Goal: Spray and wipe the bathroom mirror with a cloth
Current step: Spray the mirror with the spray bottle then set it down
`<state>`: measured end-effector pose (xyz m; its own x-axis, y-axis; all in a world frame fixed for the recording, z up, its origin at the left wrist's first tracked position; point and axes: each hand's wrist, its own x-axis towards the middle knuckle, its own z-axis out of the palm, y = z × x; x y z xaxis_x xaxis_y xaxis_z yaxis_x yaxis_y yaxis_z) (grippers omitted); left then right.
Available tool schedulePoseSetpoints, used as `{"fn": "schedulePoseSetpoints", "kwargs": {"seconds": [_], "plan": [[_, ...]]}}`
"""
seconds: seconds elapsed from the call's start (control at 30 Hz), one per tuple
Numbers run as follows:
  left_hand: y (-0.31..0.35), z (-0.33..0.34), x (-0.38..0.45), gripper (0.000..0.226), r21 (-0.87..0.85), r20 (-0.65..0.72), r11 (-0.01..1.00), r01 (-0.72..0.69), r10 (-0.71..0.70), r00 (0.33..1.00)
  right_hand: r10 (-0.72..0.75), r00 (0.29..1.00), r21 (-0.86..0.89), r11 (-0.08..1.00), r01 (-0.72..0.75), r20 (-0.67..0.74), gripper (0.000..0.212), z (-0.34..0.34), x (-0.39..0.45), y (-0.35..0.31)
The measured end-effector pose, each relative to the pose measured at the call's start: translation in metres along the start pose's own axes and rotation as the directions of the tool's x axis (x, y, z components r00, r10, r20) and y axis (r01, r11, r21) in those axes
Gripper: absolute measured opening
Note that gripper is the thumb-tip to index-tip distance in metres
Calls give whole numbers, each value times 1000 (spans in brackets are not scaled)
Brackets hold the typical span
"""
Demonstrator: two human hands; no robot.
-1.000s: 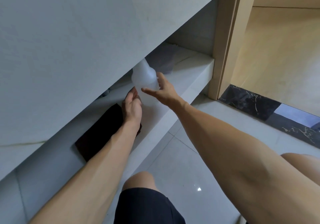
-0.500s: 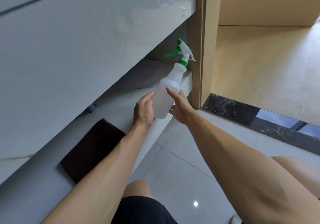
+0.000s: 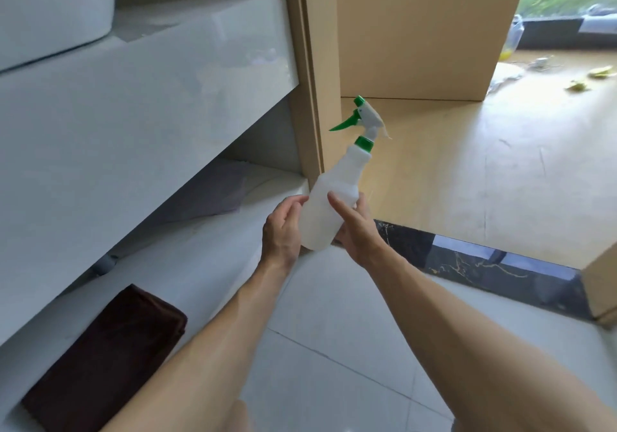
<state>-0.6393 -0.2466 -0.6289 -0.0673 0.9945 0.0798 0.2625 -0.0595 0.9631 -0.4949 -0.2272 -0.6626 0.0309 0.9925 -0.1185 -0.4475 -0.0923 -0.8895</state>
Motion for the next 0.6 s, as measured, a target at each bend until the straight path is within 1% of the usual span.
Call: {"fn": "schedulePoseSetpoints", "kwargs": {"seconds": [0.07,0.13,0.27,0.37,0.47,0.53,0.6], "plan": [[13,10,8,34,-9,0,999,-36,36,999,-43,999,-53,998,42,-17,60,-5,2,-17],[31,17,16,34,8,-5,998,-69,69,998,-80,996,-94,993,77,-26,67,-6,5,-35],[76,23,31,28,42,0,989,-144,144,990,-152,988,-157,976,147,-19,61,3,9,-82],[115,20,36,32,63,-9,988,-141,142,990,-160,987,-205,966,159,13,68,16,7,-118],[172,3,39,29,68,-18,989,-129,131,991,-149,987,-206,965,159,61,70,43,2,-169],[220,-15,39,26,46,-35,994,-98,99,994,-147,984,-223,960,167,104,66,71,-5,-212],[270,-37,42,31,41,-61,995,-88,90,994,-152,979,-234,955,181,138,64,102,-10,-257]]}}
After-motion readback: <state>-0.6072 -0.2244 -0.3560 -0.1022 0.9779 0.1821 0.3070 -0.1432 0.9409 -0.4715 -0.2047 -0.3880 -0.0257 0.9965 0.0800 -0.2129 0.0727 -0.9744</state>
